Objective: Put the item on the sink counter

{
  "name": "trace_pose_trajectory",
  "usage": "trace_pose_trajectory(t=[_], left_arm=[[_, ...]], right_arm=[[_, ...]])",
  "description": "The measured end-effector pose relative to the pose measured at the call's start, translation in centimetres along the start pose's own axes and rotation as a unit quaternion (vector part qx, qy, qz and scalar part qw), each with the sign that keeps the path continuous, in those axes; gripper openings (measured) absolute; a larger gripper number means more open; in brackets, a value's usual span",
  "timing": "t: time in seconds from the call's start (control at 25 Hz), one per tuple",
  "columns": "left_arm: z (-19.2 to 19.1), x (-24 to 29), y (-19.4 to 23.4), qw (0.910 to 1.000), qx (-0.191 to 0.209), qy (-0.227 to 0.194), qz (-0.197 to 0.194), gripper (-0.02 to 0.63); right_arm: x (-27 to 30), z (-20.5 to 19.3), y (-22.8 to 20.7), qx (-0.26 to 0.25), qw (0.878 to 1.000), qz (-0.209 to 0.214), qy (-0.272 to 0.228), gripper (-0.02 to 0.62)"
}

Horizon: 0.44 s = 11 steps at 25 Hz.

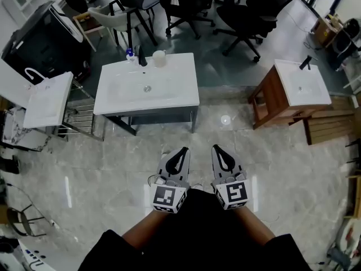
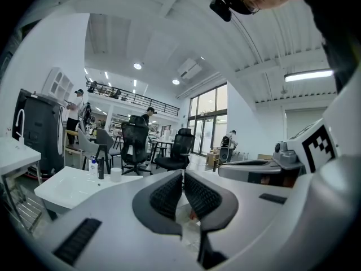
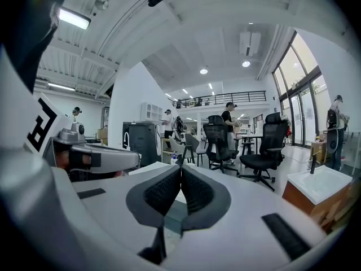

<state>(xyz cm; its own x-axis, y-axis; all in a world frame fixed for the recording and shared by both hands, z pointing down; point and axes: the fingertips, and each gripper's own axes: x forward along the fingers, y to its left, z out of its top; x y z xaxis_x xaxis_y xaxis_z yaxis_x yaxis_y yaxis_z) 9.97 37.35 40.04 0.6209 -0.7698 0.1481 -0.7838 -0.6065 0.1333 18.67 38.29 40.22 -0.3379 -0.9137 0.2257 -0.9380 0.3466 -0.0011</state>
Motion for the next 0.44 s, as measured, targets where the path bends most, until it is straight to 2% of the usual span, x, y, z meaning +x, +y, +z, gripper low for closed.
trace_pose_trajectory(t=[0.24,0.44], left_arm=[[0.4,-0.4,-2.1,0.9999,0.005,-0.004,-0.013,0.026],[-0.3,-1.6,-1.5,1.0000,0.003,0.002,-0.002,0.026]], right_arm=[[-2.1,-0.4,-0.7,0.003,1.000,-0.008,-0.004,0.031],[-2.2,-0.6,0.2,0.006,1.000,-0.005,-0.006,0.031]])
